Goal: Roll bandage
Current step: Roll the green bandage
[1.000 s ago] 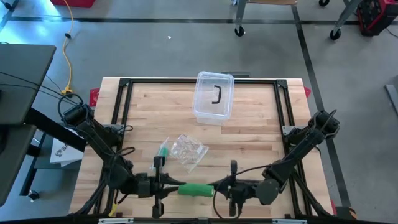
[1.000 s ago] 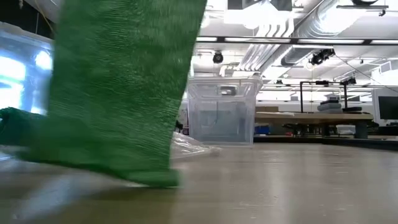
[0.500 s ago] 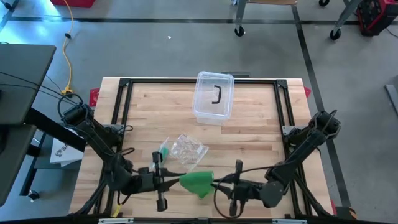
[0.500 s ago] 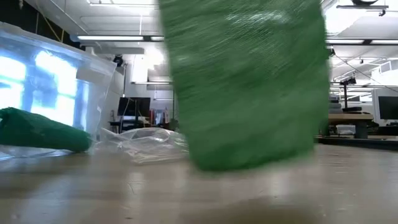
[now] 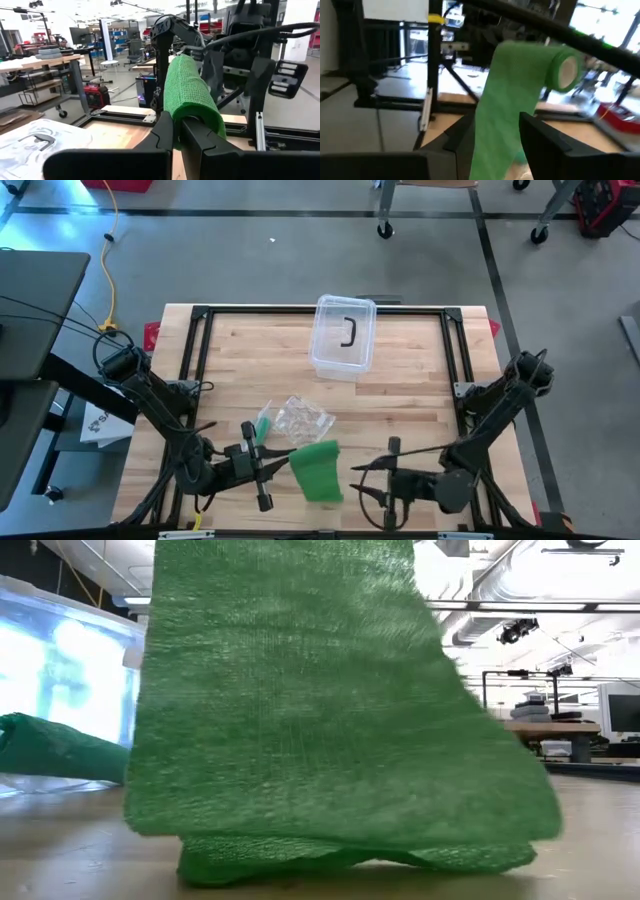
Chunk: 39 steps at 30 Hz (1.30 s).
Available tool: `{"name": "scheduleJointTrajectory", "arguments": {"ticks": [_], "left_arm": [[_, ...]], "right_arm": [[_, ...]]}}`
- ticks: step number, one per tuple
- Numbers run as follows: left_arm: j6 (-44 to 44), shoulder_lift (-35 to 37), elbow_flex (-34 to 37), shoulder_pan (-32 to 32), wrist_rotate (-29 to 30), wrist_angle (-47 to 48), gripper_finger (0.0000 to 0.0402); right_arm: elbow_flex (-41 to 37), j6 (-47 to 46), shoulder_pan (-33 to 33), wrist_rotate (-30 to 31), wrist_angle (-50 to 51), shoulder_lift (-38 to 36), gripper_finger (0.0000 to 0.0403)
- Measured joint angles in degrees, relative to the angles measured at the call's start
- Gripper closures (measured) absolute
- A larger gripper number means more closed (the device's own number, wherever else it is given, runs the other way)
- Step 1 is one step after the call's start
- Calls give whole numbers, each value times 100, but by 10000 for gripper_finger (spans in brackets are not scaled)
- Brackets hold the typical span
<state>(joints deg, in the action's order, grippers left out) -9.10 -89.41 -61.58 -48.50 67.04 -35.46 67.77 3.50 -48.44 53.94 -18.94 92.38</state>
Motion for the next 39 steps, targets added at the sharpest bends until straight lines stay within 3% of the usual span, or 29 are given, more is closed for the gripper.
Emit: {"name": "scheduleJointTrajectory", "arguments": {"ticks": [5,7,11,18,21,26,28,30,32,36,39], "left_arm": [[-40,0,0,12,-56,-39,396],[-43,0,0,12,-60,-39,396],[-42,0,0,-15,-75,-13,396],[-61,0,0,-47,-89,19,396],[-58,0,0,-47,-87,16,396],[-57,0,0,-47,-91,15,396],[-57,0,0,-28,-150,15,396],[-55,0,0,-21,-312,11,396],[-52,0,0,-20,-428,-4,396],[-54,0,0,-23,-482,10,396],[-150,0,0,-23,-491,80,396]], "right_arm": [[0,-970,525,-959,688,172,239],[0,-1073,755,-1225,720,366,234],[0,-1112,1032,-1143,621,680,233],[-2,-1063,1016,-2143,451,709,233],[-2,-1114,758,-1982,573,472,233],[-2,-1097,465,-577,858,341,234],[-2,-1230,559,-526,1109,351,234],[-2,-1579,778,-851,1384,430,234],[-2,-1641,1033,-1566,1311,598,234],[-2,-1011,1362,-3064,105,940,234],[-2,-722,1427,-3321,-269,1080,246]]}}
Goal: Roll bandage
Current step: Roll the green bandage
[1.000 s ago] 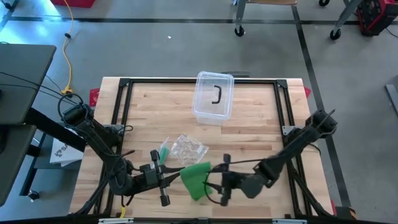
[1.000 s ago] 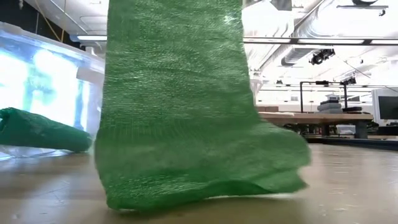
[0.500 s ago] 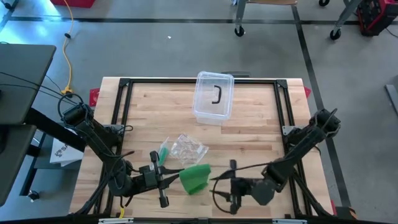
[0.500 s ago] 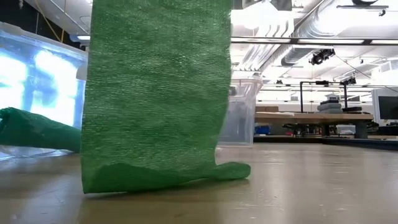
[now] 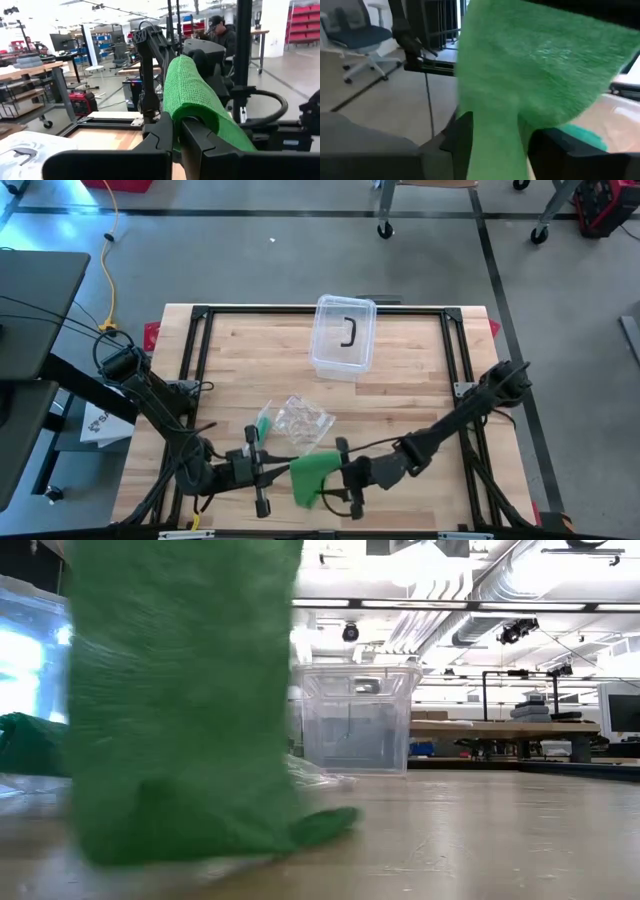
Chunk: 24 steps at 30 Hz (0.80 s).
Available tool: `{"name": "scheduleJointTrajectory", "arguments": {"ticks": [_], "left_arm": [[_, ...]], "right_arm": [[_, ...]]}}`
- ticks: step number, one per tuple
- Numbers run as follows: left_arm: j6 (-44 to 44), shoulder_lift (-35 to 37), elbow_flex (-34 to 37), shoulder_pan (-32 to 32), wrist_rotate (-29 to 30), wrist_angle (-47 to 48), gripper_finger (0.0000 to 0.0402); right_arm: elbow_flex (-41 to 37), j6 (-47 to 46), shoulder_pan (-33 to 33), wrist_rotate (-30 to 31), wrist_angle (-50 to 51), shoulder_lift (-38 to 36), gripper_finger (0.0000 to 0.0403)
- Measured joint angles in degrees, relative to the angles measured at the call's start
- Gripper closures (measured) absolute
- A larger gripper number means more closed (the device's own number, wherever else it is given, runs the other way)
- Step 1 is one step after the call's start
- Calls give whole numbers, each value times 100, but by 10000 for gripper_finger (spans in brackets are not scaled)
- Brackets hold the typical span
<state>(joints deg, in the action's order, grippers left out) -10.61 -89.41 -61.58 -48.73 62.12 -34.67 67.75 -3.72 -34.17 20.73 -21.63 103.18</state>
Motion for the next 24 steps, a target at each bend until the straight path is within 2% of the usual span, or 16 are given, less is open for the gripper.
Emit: {"name": "scheduleJointTrajectory", "arguments": {"ticks": [3,7,9,15,20,22,24], "left_arm": [[-41,0,-1,0,0,120,396],[-25,0,-2,28,8,286,396],[-44,0,-2,33,13,334,396],[87,0,-2,37,13,495,396],[-62,0,-2,37,-25,496,396],[-274,0,-3,37,-96,635,396],[-343,-2,-4,62,-233,982,396]], "right_arm": [[0,245,-18,59,-62,-2,287],[0,518,-217,-43,-37,-36,369],[0,755,-358,-57,0,-54,394],[0,852,-754,452,564,-356,397],[0,417,-1132,1840,1535,-806,401],[0,516,-1239,2078,1422,-966,402],[2,785,-1297,2064,999,-1094,402]]}}
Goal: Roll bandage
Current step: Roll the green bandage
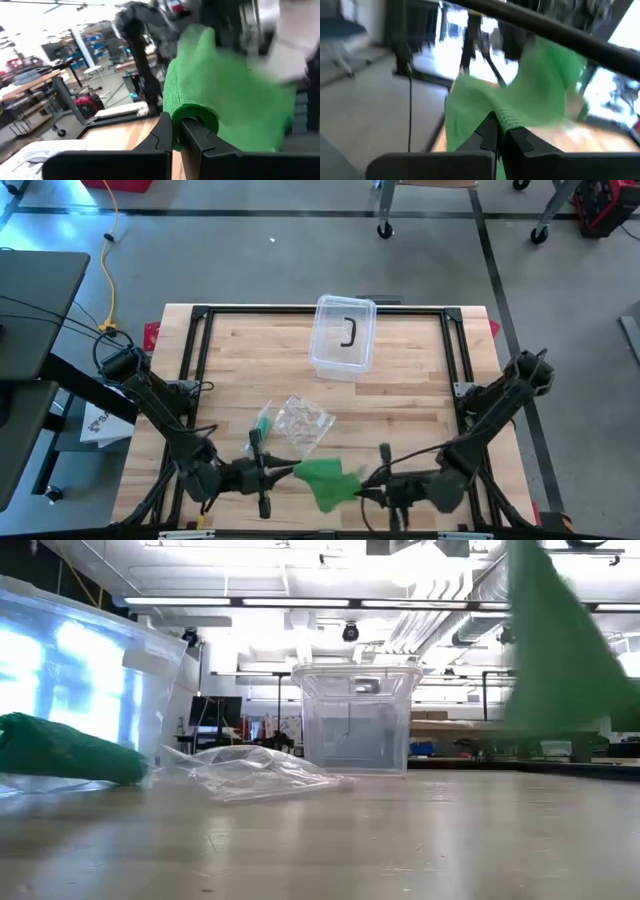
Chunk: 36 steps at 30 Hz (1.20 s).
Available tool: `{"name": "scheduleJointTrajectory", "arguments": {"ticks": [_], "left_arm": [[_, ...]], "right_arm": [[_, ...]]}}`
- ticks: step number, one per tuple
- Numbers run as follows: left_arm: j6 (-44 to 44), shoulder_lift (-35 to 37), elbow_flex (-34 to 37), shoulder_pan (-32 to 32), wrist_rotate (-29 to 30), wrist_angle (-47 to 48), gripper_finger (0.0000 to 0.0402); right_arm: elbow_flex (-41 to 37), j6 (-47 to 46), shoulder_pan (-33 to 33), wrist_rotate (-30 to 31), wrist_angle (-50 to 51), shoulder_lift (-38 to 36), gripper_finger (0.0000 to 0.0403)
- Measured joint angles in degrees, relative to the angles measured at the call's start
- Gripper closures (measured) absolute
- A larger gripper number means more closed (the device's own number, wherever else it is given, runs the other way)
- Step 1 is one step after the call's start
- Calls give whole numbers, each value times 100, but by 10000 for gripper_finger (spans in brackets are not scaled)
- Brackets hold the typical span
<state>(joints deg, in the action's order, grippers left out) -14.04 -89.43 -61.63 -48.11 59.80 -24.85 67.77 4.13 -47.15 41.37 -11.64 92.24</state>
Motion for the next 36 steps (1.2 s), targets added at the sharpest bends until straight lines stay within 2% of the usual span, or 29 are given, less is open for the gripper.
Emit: {"name": "scheduleJointTrajectory", "arguments": {"ticks": [3,6,8,11,14,18,21,25,28,32,36], "left_arm": [[216,-4,0,74,-174,565,396],[696,-9,2,189,-106,1017,396],[916,-9,2,243,239,1102,396],[782,-9,2,247,951,1085,396],[629,-9,2,220,1364,1023,396],[556,-9,2,181,1362,992,396],[581,-9,2,179,1374,953,396],[201,-2,2,181,1381,496,396],[-311,-2,2,176,1351,-237,396],[-837,5,2,142,716,-1146,396],[-986,5,2,69,9,-1646,396]], "right_arm": [[0,489,-27,-367,-594,-19,402],[0,691,-27,-918,-998,-10,402],[0,617,-30,-1301,-1027,-12,402],[0,488,-92,-1758,-832,8,402],[0,318,-268,-1683,-504,75,402],[-2,-20,-409,-1454,-272,84,403],[-2,-129,-377,-1540,-264,82,403],[0,-109,-198,-1733,-271,194,403],[0,-75,43,-1749,-245,391,403],[0,62,348,-1550,-162,544,403],[-2,244,582,-972,98,578,403]]}}
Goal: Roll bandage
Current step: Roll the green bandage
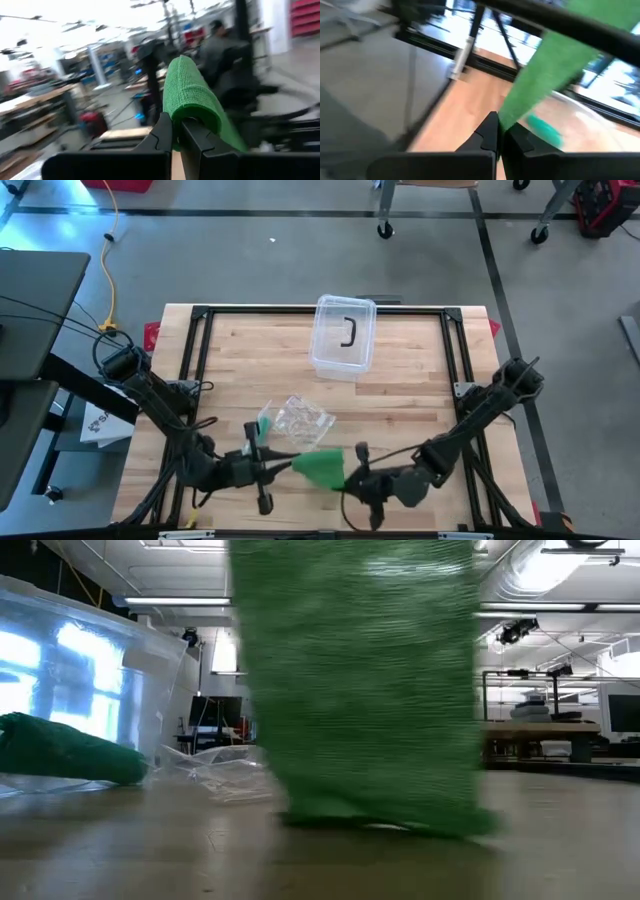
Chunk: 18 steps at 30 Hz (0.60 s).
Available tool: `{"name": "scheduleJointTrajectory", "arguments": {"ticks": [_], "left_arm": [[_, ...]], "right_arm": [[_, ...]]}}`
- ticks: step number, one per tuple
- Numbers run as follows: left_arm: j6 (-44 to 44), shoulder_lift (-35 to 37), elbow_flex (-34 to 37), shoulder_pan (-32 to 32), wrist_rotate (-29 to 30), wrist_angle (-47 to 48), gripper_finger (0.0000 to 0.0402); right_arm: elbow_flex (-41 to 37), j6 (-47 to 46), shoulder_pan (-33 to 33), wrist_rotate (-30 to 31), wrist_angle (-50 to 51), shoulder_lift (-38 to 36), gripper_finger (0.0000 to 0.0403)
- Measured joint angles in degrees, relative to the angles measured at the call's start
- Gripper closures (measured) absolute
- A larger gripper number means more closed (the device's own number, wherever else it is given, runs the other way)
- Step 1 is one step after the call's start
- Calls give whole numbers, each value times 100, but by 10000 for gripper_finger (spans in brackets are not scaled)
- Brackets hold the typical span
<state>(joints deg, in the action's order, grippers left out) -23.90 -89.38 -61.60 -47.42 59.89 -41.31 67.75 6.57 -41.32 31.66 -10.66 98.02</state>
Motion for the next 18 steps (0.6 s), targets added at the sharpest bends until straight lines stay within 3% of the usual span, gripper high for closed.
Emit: {"name": "scheduleJointTrajectory", "arguments": {"ticks": [3,8,15,18], "left_arm": [[197,0,0,-77,-268,-74,396],[537,9,0,-231,-104,15,396],[529,9,0,-345,1168,518,396],[540,9,0,-345,1330,875,396]], "right_arm": [[0,142,134,333,110,0,403],[0,276,193,460,69,0,403],[0,286,-14,-340,-218,2,403],[0,445,-147,-489,-523,-4,403]]}}
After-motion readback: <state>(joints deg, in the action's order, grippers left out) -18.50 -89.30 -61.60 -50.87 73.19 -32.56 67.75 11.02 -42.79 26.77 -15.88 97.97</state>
